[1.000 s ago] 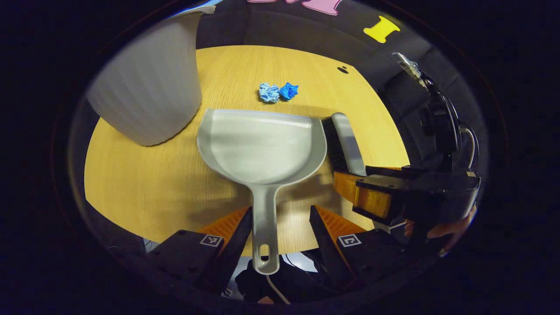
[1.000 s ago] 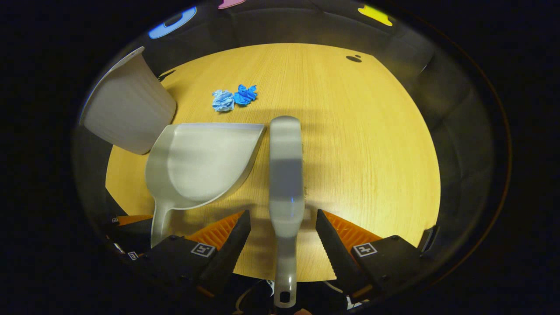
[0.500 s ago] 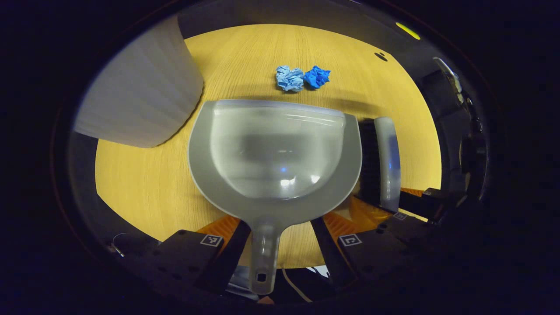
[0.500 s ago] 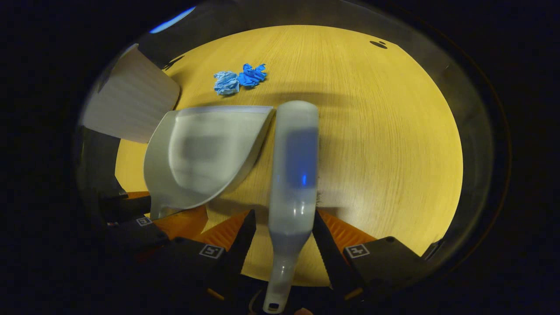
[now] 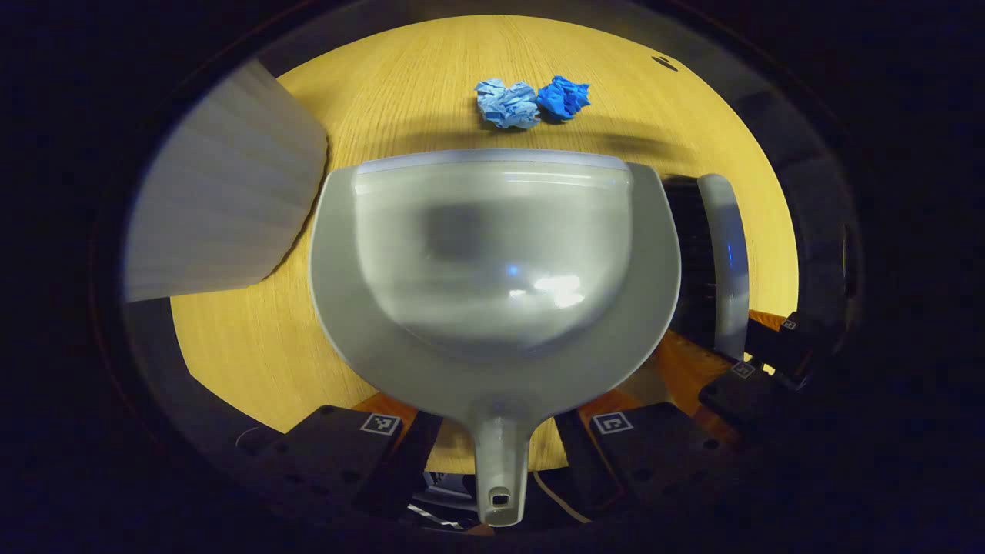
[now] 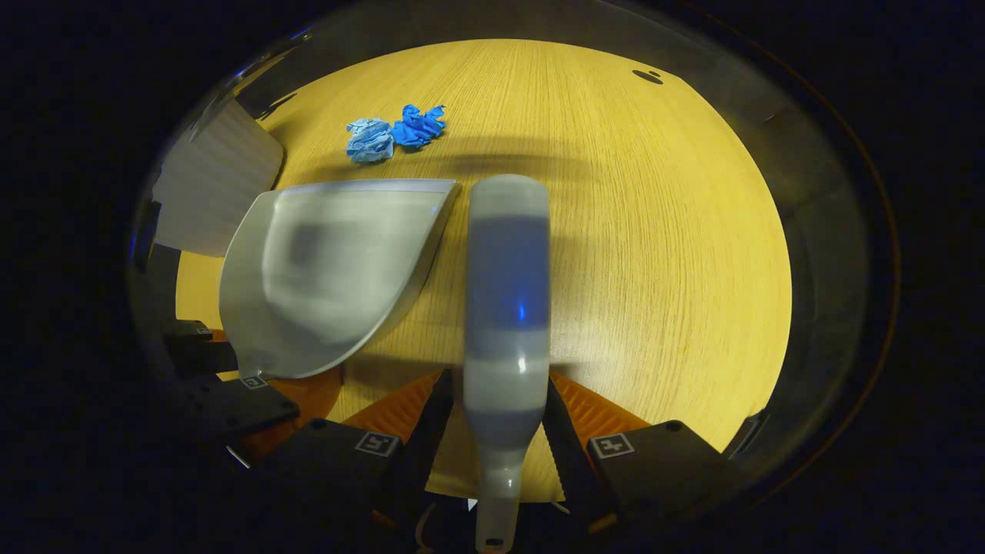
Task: Pick up the small broom and dustpan from the desktop, sweep the trash into the dustpan with the broom, and then empty the trash into the garbage bin.
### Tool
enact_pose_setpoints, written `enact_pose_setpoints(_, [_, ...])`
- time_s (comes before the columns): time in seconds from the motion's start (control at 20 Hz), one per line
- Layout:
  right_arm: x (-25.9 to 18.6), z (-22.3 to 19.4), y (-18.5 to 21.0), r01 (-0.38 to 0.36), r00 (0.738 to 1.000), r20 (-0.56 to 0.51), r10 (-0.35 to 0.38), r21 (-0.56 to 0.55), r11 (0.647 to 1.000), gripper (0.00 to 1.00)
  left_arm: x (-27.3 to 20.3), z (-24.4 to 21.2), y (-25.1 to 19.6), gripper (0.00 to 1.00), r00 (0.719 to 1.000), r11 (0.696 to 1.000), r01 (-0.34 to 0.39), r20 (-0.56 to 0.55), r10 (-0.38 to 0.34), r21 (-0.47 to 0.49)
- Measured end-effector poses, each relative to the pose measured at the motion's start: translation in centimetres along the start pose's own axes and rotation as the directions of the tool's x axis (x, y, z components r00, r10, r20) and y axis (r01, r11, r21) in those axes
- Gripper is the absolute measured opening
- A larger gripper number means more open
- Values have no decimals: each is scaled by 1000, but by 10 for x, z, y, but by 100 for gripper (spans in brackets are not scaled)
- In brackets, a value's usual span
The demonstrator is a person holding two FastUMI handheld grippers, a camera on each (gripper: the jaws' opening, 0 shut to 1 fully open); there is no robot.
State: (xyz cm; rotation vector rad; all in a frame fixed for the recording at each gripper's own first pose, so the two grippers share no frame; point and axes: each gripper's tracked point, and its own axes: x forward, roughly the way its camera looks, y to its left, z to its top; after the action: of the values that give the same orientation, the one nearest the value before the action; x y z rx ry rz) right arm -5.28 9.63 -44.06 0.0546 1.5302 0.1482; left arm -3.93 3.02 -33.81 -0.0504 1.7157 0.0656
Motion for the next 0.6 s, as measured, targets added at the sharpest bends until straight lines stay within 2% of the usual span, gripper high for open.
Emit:
enact_pose_setpoints(0.1, [-2, 2, -4, 2, 1000, -4, -2, 16, 1000, 58, 0, 0, -4, 68, 1000, 1000, 4, -1, -4, -28])
enact_pose_setpoints(0.15, [0, 1, -4, -5, 1000, -8, 5, 19, 1000, 62, 0, 1, -6, 65, 1000, 999, 9, 12, -8, -45])
enact_pose_setpoints(0.2, [-1, 1, -4, -22, 1000, -19, 22, 13, 1000, 51, 1, 1, -9, 45, 1000, 999, 13, 18, -12, -43])
enact_pose_setpoints(0.25, [0, 1, -6, -34, 999, -23, 34, 0, 999, 53, 0, 1, -7, 35, 1000, 1000, 11, 27, -11, -7])
enact_pose_setpoints(0.3, [-2, 0, -6, -48, 998, -32, 48, 6, 999, 48, 1, 1, -6, 31, 999, 1000, 12, 34, -13, 19])
enact_pose_setpoints(0.35, [-1, 1, -6, -61, 997, -37, 61, 13, 998, 39, 2, 0, -5, 30, 999, 999, 15, 35, -17, 40])
enact_pose_setpoints(0.5, [-2, 3, -7, -85, 994, -61, 92, 102, 991, 39, 1, -1, -3, 29, 996, 996, 43, 73, -49, 82])
enact_pose_setpoints(0.55, [-1, 0, -6, -102, 990, -82, 111, 109, 989, 49, 1, -4, -2, 29, 995, 993, 61, 79, -69, 103])
enact_pose_setpoints(0.6, [-3, -8, -4, -120, 983, -128, 133, 101, 988, 41, 1, -9, 2, 28, 994, 990, 69, 77, -79, 120])
